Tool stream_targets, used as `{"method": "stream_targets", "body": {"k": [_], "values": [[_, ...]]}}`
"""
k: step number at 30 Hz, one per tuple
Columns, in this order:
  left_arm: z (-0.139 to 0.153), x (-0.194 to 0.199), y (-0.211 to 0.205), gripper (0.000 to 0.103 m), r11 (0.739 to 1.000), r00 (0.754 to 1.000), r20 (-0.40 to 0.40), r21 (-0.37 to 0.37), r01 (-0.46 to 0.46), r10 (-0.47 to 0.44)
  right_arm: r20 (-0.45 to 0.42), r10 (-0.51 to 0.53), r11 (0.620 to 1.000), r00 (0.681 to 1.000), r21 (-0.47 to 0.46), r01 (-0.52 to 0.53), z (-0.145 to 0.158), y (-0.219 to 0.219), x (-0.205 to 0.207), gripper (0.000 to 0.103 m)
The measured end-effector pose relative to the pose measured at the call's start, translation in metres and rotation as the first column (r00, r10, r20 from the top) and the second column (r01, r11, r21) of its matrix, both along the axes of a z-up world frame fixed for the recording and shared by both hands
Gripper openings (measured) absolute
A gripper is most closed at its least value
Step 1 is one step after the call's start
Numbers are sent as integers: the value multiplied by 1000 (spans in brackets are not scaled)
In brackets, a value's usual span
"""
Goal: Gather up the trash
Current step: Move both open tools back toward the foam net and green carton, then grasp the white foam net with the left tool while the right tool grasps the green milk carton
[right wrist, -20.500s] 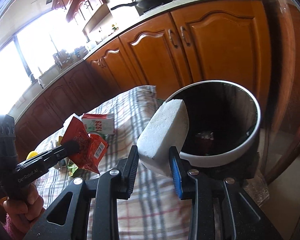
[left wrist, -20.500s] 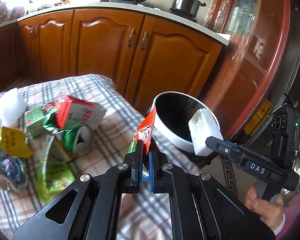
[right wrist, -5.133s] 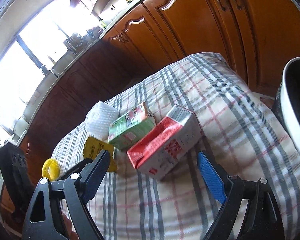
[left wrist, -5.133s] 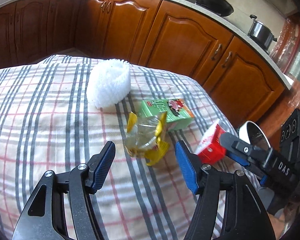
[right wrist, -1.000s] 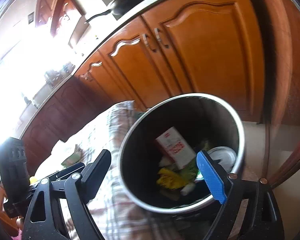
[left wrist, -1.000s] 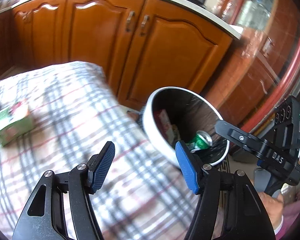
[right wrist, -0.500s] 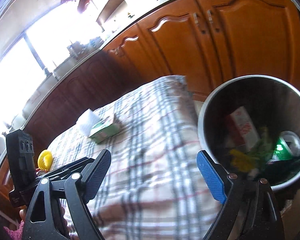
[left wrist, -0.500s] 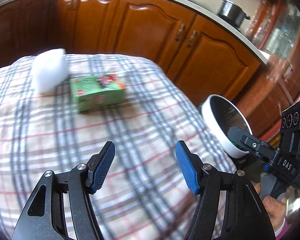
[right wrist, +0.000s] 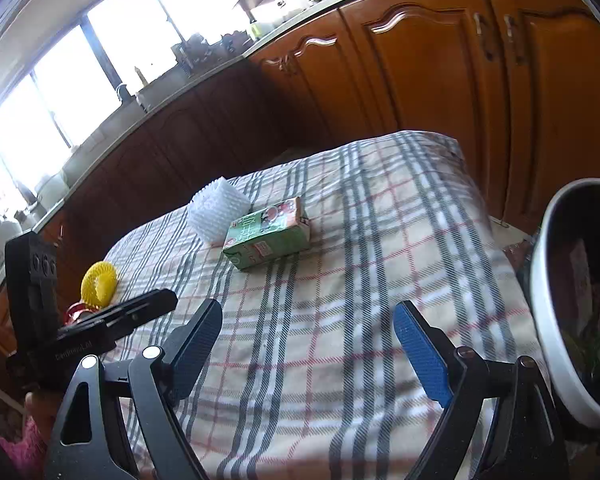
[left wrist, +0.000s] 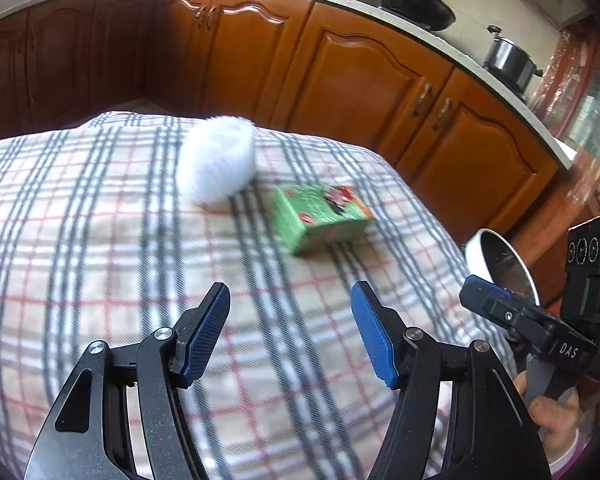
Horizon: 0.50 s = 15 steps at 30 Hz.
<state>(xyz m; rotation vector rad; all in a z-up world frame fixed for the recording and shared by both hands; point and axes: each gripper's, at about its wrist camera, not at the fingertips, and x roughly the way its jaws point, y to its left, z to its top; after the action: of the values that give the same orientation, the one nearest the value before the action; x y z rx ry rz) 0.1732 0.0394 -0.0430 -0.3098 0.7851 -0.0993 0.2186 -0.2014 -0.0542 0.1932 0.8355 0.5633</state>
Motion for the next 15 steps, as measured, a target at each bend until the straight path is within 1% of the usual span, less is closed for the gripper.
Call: {"method": "stream_targets", "body": {"k": [2, 4, 8, 12, 15], "values": [[-1, 7, 8, 64, 1000, 1000, -4, 13, -5, 5, 0, 42, 999, 999, -21, -42, -3, 8, 8, 89], [0, 12, 15, 64, 1000, 1000, -4, 26, -17, 18, 7, 92, 993, 996, -68, -91, -5, 18, 17, 89], [0, 32, 31, 64, 998, 999, -5, 43, -47, 47, 10, 188, 973, 982, -139, -185, -8, 33, 33, 89], [-2, 55, 41, 64, 997, 998, -11, 55, -60, 60, 27, 301, 933, 953, -217, -289, -7, 53, 44, 90], [-3, 74, 45, 64, 995, 998, -8, 77, -68, 68, 32, 368, 903, 929, -250, -349, -9, 68, 54, 91]]}}
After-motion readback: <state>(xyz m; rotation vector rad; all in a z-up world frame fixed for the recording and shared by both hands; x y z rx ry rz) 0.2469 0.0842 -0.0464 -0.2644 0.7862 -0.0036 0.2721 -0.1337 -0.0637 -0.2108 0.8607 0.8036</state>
